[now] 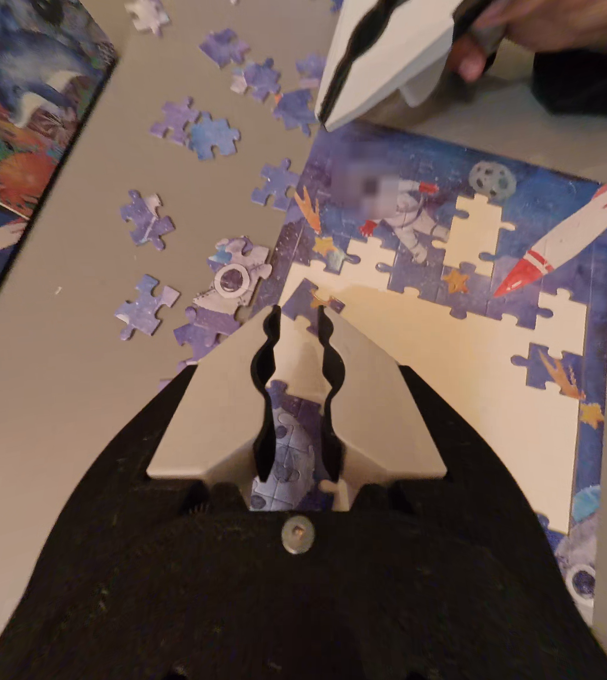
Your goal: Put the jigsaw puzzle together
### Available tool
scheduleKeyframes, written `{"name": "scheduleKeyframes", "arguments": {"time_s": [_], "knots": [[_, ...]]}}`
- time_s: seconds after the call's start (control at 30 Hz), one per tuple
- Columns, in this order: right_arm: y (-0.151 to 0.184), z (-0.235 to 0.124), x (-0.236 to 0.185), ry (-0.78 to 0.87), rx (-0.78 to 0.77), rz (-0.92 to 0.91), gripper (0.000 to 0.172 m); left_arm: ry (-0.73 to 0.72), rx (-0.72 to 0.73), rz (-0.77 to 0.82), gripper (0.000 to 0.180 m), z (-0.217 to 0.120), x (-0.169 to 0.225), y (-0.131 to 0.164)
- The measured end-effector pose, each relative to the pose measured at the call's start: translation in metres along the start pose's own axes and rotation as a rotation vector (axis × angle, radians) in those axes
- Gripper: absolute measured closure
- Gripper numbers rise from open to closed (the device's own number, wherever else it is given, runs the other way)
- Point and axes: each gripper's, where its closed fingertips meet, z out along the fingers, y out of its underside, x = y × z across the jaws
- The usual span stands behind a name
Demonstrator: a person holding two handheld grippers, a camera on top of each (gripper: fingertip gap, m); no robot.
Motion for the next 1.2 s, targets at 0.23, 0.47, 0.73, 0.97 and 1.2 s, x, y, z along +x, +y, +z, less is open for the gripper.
{"name": "scheduleKeyframes", "arguments": {"time_s": [0.23, 0.47, 0.73, 0.97, 1.2], "knots": [[-0.001, 0.000, 0.000, 0.004, 0.003, -0.005, 0.172, 0.089, -0.105, -0.018, 0.152, 0.005, 0.010, 0.021], [0.000, 0.001, -0.001, 0.003, -0.003, -0.006, 0.171, 0.105, -0.115, -0.001, 0.151, 0.009, 0.016, 0.022], [0.002, 0.003, -0.004, -0.003, -0.012, -0.015, 0.172, 0.101, -0.121, 0.010, 0.173, 0.010, 0.018, 0.022], [0.002, 0.003, -0.004, -0.003, -0.013, -0.016, 0.171, 0.118, -0.129, 0.026, 0.180, 0.010, 0.022, 0.022], [0.001, 0.003, -0.004, -0.002, -0.014, -0.020, 0.171, 0.089, -0.116, 0.037, 0.174, 0.010, 0.018, 0.019]]}}
